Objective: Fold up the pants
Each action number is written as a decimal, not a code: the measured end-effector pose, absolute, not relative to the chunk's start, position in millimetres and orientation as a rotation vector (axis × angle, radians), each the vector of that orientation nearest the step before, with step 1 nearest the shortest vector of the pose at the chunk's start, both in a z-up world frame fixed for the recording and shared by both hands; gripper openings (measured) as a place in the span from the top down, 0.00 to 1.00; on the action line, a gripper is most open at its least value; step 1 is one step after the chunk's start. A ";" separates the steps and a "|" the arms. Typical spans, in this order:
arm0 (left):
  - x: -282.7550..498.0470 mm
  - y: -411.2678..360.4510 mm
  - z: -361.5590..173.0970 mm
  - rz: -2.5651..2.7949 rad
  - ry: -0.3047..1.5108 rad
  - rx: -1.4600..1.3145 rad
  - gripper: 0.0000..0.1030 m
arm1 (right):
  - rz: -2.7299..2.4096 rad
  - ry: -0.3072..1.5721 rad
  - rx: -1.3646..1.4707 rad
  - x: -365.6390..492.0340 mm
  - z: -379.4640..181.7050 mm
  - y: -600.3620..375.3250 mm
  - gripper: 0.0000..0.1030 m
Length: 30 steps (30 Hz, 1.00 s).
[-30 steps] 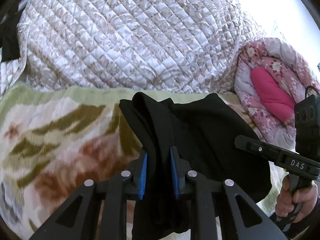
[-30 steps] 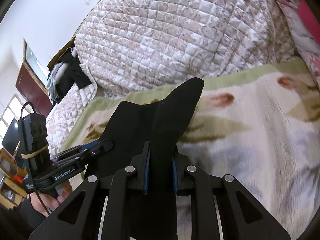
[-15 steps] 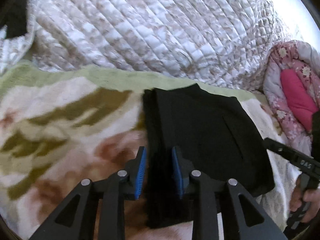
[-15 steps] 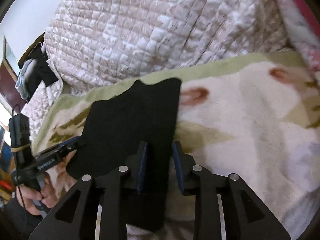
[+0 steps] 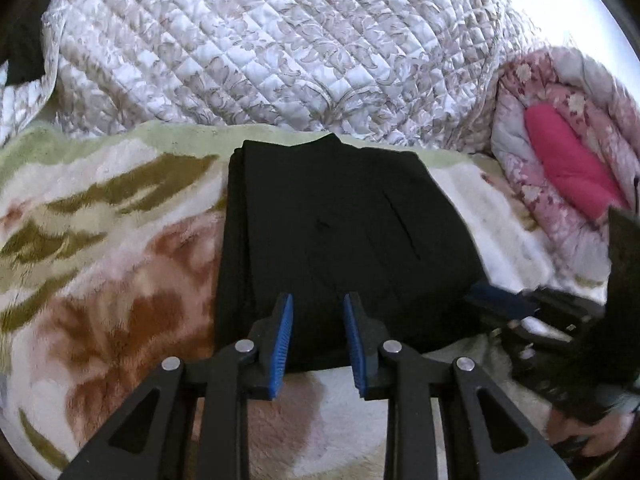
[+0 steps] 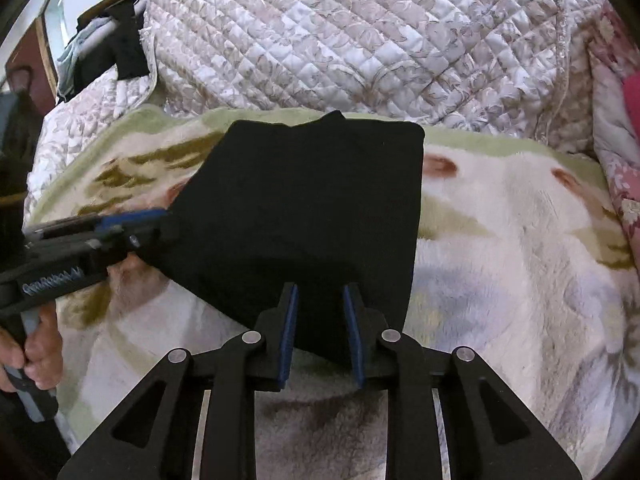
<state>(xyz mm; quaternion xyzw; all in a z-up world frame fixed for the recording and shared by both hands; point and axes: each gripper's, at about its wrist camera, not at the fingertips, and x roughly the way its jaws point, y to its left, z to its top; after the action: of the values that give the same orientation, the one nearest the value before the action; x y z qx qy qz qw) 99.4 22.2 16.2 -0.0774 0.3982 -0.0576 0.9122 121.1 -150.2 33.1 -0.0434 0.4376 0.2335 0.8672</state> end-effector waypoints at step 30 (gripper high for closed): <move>5.7 -1.2 25.8 -0.034 0.878 -0.097 0.69 | 0.477 0.946 -0.050 28.1 59.7 -171.7 0.56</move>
<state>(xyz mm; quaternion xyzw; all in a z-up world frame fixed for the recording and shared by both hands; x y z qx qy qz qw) 5.7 -1.2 25.8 -0.0469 0.4247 -0.0165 0.9040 28.1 -171.7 59.7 -0.0237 0.4511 0.2273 0.8627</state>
